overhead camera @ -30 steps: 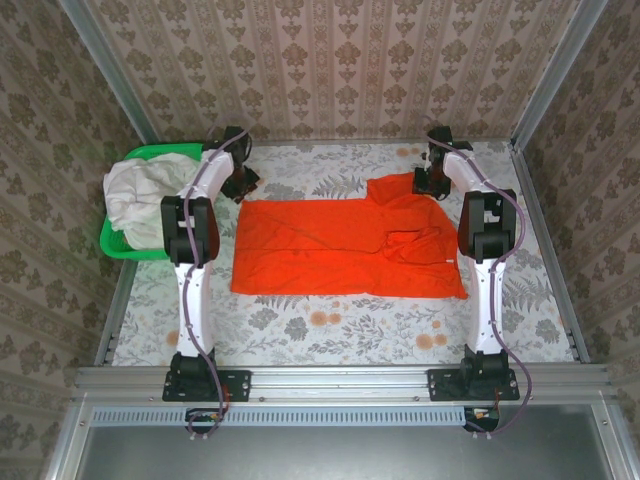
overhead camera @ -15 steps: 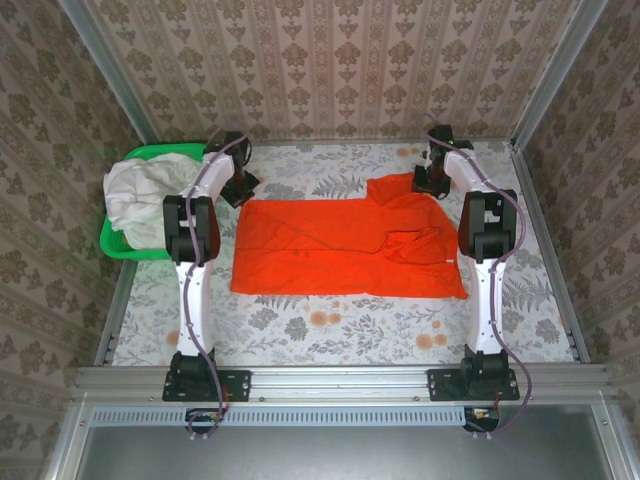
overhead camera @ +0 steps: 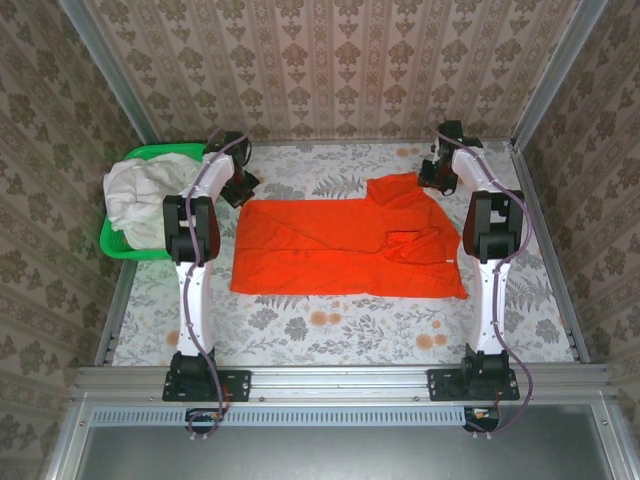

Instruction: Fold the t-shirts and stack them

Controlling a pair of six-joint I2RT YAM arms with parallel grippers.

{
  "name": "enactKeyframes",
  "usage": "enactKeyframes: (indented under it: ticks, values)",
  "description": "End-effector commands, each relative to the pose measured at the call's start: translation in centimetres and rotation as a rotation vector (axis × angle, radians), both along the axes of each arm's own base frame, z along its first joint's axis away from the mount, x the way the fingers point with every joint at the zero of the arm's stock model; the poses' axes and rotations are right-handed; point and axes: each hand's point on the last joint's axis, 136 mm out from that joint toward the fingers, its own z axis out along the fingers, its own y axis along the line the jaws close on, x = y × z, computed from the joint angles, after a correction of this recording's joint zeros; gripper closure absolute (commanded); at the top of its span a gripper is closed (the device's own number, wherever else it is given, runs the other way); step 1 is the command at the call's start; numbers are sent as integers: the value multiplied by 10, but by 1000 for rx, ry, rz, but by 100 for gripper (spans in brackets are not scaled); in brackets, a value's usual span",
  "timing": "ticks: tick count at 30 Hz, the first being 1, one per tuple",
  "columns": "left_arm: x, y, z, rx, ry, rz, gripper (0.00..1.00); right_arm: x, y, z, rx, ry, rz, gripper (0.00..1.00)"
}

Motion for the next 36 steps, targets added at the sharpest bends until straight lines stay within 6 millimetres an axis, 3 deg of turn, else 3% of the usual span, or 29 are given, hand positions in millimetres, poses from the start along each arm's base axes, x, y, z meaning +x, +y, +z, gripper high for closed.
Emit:
enactKeyframes:
  ticks: [1,7,10,17,24,36]
  values:
    - [-18,1,-27,-16,92,11,100,5,16,-1,26,4,26,69]
    - [-17,0,-27,-22,84,12,100,-2,15,-16,17,55,10,67]
    - [-17,0,-26,-23,84,10,100,-2,11,-12,-5,50,20,62]
    - [-18,1,-27,-23,89,9,100,-1,-1,6,-23,20,20,62]
    - [-18,1,-29,-26,90,14,100,-12,2,-9,-16,75,56,70]
    - [-19,0,-31,-31,93,14,100,-21,27,-35,110,145,53,70]
